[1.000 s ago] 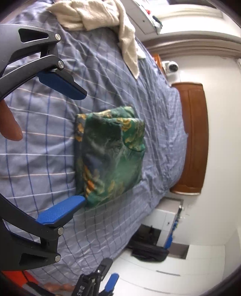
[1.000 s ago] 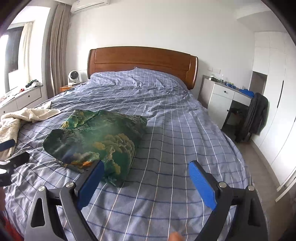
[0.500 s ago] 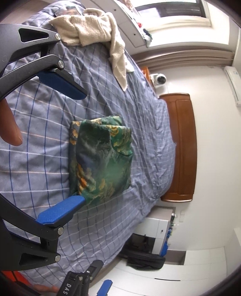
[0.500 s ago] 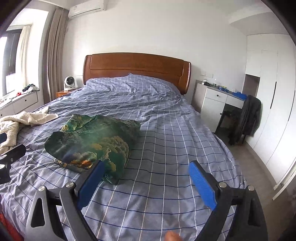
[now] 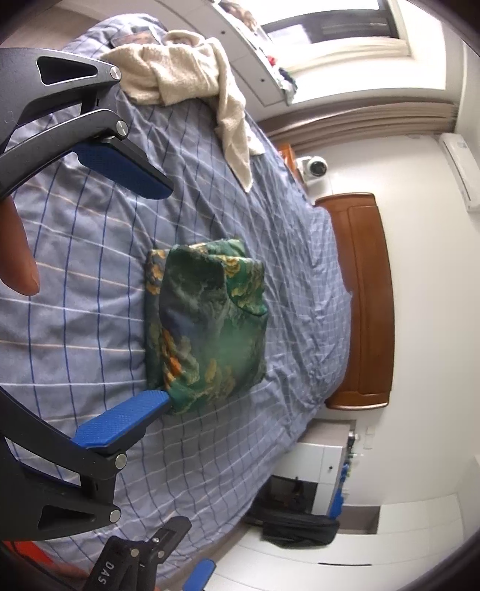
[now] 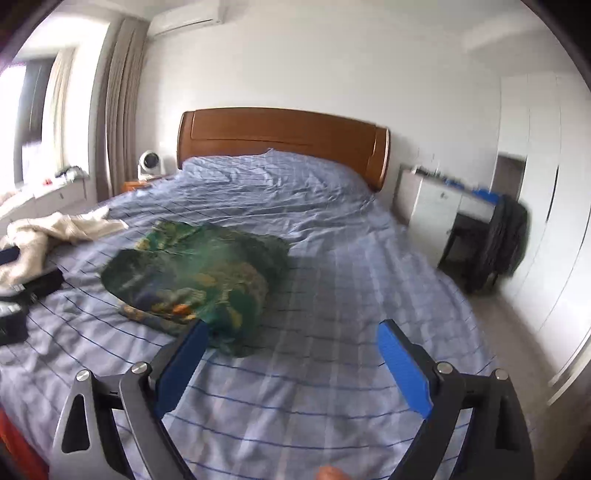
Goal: Fold large clothes
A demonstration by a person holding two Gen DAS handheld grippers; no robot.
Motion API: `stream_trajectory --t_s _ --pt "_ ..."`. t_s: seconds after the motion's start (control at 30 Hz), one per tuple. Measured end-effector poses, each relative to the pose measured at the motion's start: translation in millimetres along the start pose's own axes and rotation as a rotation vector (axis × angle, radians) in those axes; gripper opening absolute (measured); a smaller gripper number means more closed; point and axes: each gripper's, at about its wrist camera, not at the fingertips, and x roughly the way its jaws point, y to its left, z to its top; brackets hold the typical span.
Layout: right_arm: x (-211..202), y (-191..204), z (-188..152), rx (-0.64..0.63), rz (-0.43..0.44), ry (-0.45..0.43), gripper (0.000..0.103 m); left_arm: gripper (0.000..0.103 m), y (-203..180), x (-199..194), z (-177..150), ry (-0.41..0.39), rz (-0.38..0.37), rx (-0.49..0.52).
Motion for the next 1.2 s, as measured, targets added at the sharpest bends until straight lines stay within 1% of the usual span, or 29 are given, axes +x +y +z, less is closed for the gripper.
stream_trajectory --t_s 0.23,0.5,0.77,0.87,1.0,1.13,1.2 --pt "-0.5 4.5 -2.8 0.027 -0.028 0.066 0.095 0.103 -4.3 3.9 -4.9 0.041 0.003 0.015" --pt "-10.4 9.3 -5.0 0.042 -0.035 0.091 0.096 0.103 -10.3 0.3 -7.8 0.057 -0.004 0.012" --pt "-14.8 10.7 -8.0 0.05 -0.038 0.105 0.096 0.103 -18.9 -2.4 -11.3 0.07 -0.01 0.035" --pt "-15.7 12.2 -7.5 0.047 -0.034 0.107 0.096 0.103 -16.1 -5.6 -8.7 0.067 -0.026 0.013" --pt "-18.2 14.6 -4.7 0.044 -0.035 0.103 0.096 0.103 -10.4 -6.7 -5.7 0.067 -0.025 -0.008" --pt "-20.5 17.7 -3.0 0.048 -0.03 0.103 0.096 0.103 -3.4 -1.9 -7.2 0.092 -0.039 -0.03" --pt "-20.9 19.8 -2.8 0.044 -0.027 0.106 0.101 0.103 -1.1 0.7 -8.6 0.104 -0.042 -0.038"
